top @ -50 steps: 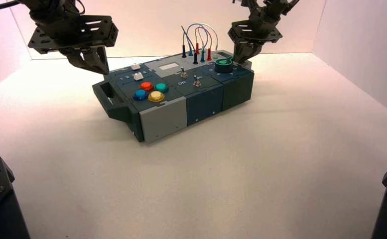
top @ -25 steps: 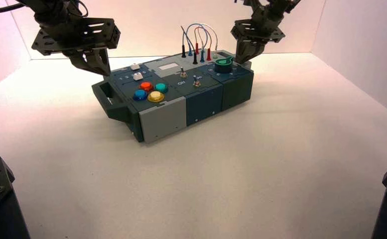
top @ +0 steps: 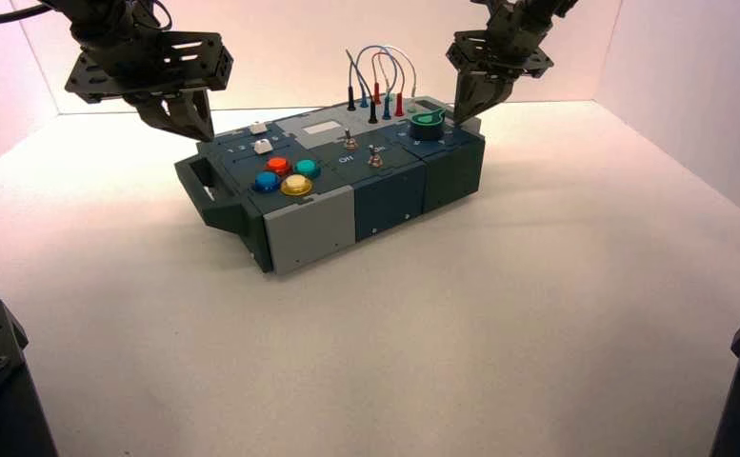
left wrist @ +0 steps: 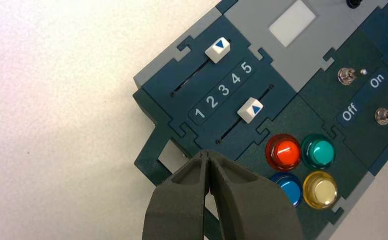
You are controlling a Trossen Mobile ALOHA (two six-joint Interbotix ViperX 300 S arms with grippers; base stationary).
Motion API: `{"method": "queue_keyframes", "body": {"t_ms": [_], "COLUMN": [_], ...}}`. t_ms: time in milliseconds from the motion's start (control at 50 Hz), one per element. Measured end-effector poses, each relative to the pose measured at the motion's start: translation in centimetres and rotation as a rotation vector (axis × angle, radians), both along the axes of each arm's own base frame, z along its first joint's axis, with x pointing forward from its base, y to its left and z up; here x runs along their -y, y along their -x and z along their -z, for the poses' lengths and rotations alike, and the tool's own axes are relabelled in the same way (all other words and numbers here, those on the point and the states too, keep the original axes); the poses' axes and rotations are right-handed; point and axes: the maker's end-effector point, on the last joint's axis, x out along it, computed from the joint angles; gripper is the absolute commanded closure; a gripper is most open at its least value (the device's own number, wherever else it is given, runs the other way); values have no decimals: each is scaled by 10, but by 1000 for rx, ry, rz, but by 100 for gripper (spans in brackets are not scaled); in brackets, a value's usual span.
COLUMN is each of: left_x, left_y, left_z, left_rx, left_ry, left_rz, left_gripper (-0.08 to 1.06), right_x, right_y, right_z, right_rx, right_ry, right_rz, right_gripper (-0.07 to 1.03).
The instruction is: Move the box closer.
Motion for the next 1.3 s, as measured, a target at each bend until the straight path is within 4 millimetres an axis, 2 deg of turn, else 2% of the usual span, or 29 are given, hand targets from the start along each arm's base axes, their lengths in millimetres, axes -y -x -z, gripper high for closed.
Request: {"method": "queue_keyframes", "body": {"t_ms": [320,1020,1300], "left_x": [0,-1,-2], "left_y": [0,9,10], "left_z": [1,8,8], "left_rx": [-2,-52,-52], "left_ry": [-1,-6,-7], "left_rz": [-2,1,0], "left_gripper": [101,101,100], "right_x": [-4,0,3], "right_y": [-10,-16,-15], "right_z": [-1,-8,1], "right_rx": [59,102,77], "right_ry": [11,26,31], "right_rz": [9,8,12], "right_gripper": [98,98,98]}}
